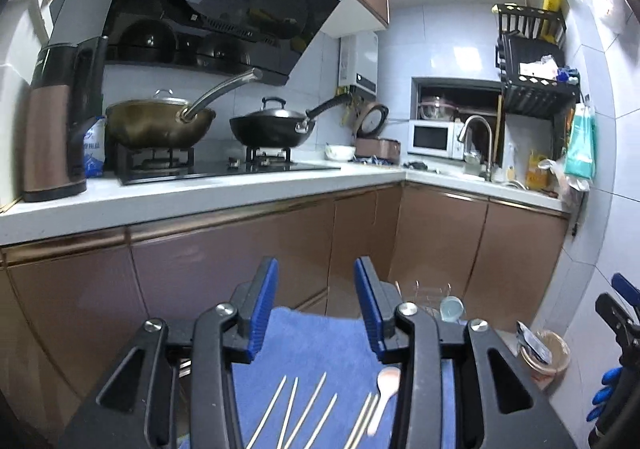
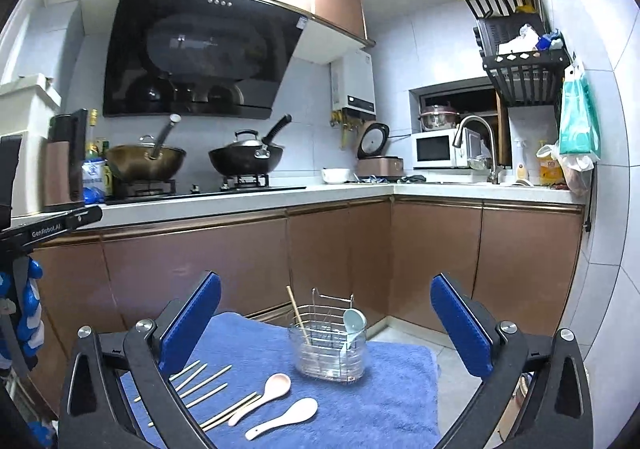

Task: Organize utensils
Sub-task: 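Move both tools back over the remaining utensils on the towel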

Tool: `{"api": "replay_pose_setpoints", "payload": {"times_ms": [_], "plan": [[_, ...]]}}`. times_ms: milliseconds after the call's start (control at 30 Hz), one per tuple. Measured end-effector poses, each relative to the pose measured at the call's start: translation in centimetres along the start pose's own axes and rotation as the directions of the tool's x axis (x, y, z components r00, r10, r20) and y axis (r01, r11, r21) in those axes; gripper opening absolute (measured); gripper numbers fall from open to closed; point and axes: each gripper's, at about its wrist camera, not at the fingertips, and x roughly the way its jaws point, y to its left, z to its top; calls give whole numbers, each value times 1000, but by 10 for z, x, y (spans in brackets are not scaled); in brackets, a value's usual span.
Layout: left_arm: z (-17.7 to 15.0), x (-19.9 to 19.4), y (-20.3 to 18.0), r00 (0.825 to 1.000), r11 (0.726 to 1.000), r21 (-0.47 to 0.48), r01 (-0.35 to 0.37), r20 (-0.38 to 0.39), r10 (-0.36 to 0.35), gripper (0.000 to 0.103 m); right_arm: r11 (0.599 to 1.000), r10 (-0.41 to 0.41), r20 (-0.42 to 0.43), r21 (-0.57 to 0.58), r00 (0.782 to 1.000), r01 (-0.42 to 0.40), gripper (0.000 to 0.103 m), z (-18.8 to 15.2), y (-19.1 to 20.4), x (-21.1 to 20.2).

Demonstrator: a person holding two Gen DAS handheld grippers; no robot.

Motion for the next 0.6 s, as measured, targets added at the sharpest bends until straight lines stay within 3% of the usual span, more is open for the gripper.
{"api": "replay_pose_setpoints", "payload": {"times_ms": [67, 167, 367, 500, 600], "plan": [[-1, -15, 7, 1000, 1000, 3, -13, -4, 13, 39, 1000, 22, -4, 3, 1000, -22, 103, -2, 0, -8], [0, -32, 15, 999, 999, 4, -40, 0, 40, 53, 999, 52, -18, 0, 998, -52, 103, -7, 4, -21], [-1, -49, 27, 998, 998, -5, -68, 2, 68, 53, 998, 55, -51, 6, 997, -55, 103, -15, 11, -30], [-14, -27, 29, 994, 999, -2, -51, -95, 50, 54, 998, 54, -116, -10, 992, -56, 103, -24, 13, -18], [-32, 2, 27, 977, 1000, 5, -15, -211, 16, 54, 997, 80, -173, 7, 982, -80, 103, -35, 11, -3]]}}
